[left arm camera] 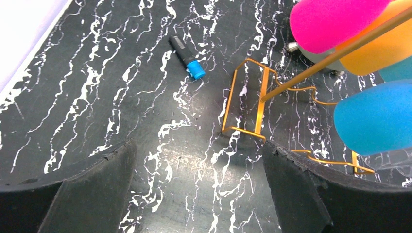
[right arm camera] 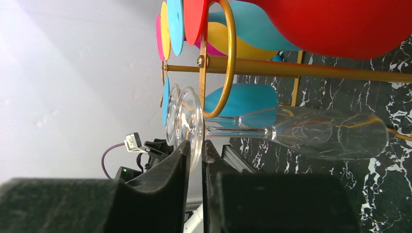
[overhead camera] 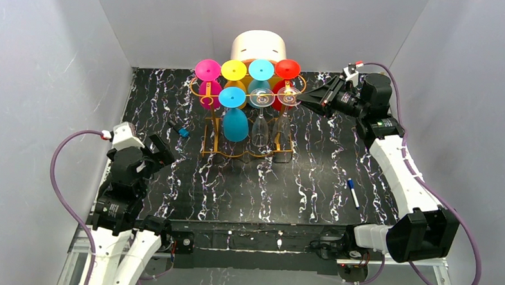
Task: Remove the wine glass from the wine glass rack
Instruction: Pick up the wine glass from the wine rack.
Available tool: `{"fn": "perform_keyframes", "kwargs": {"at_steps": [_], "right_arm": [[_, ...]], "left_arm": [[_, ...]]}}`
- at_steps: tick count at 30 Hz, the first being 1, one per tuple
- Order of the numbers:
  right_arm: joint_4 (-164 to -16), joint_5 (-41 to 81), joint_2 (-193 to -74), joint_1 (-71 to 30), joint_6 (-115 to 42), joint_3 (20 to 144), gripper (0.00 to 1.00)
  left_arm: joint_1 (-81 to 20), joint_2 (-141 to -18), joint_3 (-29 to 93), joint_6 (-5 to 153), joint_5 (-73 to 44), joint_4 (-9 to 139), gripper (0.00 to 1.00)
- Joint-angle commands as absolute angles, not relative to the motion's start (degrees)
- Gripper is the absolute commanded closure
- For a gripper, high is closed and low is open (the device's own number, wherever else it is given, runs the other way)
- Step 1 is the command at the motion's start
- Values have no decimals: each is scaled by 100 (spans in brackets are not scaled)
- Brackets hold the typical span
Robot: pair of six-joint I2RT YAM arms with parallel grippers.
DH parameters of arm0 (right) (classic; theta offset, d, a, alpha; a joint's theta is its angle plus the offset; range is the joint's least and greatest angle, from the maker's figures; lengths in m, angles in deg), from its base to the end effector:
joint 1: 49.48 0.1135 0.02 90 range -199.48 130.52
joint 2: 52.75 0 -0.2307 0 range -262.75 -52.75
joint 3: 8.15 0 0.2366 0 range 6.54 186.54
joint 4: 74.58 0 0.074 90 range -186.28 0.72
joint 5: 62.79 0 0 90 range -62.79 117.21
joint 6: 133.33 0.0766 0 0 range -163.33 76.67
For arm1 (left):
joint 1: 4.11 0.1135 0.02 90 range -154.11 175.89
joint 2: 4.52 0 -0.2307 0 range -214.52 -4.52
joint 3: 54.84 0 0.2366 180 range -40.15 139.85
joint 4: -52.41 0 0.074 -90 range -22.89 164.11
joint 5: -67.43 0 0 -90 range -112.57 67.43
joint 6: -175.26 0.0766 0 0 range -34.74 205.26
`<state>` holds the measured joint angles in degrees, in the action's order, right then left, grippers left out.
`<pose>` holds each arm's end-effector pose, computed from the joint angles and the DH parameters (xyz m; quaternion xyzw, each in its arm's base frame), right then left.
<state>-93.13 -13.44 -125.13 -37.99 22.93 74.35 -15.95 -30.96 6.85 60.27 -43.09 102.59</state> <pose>0.2975 0.1114 0.3556 0.1251 0.7348 0.5892 0.3118 0.1498 -0.0040 0.3152 -0.1971 0.7627 -0.0554 0.6134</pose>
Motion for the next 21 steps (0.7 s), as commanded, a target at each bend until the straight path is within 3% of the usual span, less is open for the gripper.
{"fn": "perform_keyframes", "kwargs": {"at_steps": [1,9,15,21], "right_arm": [[-8898,-1288,-12417,-3798,2516,7591,81],[-8650,-1336,-12432,-3794,2774,7628,97],[-8606,-1313,-12326,-3799,2986,7528,99],[-8448,-1312,-12167,-3795,3309,7378,99]], "left_arm": [[-1641,-3134,976,6241,-4737,10451,7],[-1653,-3330,1056,6504,-4176,10197,2],[-1668,-3562,1253,6893,-4177,10209,2],[-1668,-3973,1454,7010,-3308,10035,13]]}}
